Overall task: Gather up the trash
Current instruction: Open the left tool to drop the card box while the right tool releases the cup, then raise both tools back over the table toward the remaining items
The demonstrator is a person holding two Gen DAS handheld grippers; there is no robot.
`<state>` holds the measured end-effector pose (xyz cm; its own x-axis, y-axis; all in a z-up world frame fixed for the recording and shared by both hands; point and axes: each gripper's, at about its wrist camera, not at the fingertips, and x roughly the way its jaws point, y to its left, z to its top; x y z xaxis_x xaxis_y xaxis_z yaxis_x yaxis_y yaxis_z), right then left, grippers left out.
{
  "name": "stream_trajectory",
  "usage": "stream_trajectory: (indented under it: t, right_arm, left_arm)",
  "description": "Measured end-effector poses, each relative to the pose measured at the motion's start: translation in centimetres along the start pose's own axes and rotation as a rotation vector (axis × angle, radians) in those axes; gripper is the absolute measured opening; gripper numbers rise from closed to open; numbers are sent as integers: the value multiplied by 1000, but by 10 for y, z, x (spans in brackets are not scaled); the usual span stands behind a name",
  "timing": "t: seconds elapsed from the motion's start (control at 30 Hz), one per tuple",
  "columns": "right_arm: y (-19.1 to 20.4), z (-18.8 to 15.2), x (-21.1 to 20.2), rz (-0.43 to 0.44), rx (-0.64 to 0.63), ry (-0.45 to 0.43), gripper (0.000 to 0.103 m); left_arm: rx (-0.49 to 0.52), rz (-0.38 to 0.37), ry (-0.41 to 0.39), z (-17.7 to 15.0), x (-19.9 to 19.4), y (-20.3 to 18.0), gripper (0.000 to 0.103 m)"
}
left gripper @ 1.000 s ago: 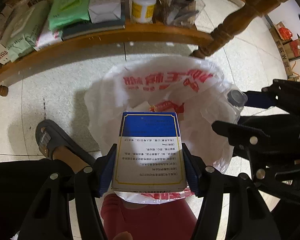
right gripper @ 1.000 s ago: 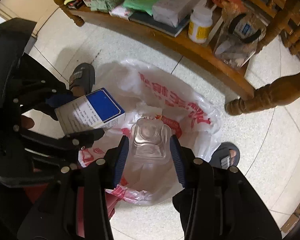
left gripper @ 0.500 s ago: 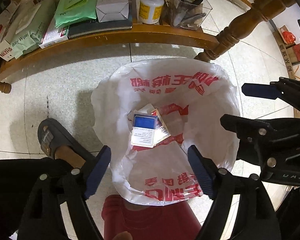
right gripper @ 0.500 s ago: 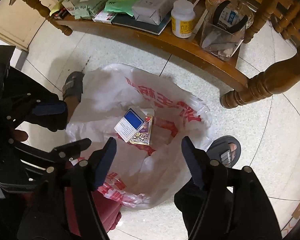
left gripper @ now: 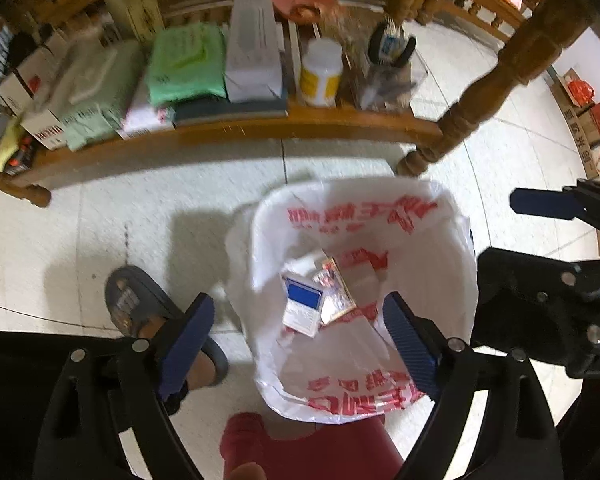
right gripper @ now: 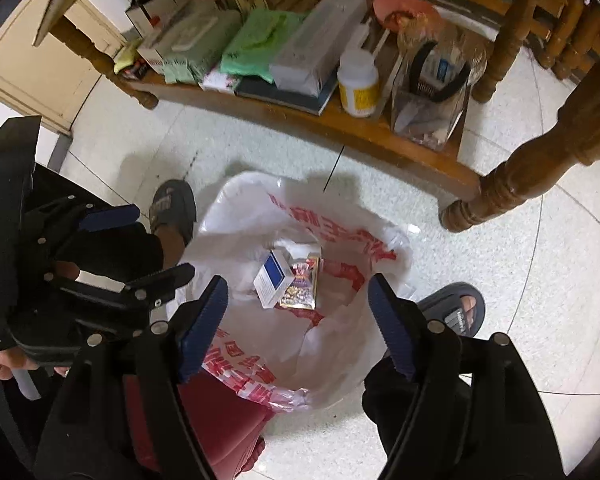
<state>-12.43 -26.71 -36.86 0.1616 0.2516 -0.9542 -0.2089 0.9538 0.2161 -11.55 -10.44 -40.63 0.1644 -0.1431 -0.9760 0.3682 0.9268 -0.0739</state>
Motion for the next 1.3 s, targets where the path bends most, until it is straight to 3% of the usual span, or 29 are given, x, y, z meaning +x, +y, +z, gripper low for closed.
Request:
stream_trajectory:
  t: [0.37, 0.5, 0.73, 0.83, 1.03, 1.3]
  right_arm:
    - [11, 2, -71, 17, -13, -106, 72]
    - [23, 6, -109, 13, -34, -160, 77]
    - [49, 17, -183, 27, -101, -263, 78]
    - [56, 21, -212, 24, -130, -313, 86]
    - [67, 32, -263, -9, -178, -397, 90]
    - [72, 45, -297, -71, -244, -445, 94]
  left_arm:
    - [-7, 77, -211, 18, -68, 4, 90]
    - [-19, 78, -283, 23, -99, 9, 94]
    - [-45, 71, -422, 35, -166, 29, 95]
    - [-34, 77, -478, 41, -197, 38, 95]
    - [-26, 75, -554, 48, -241, 53, 95]
    - [26, 98, -611, 54, -275, 62, 95]
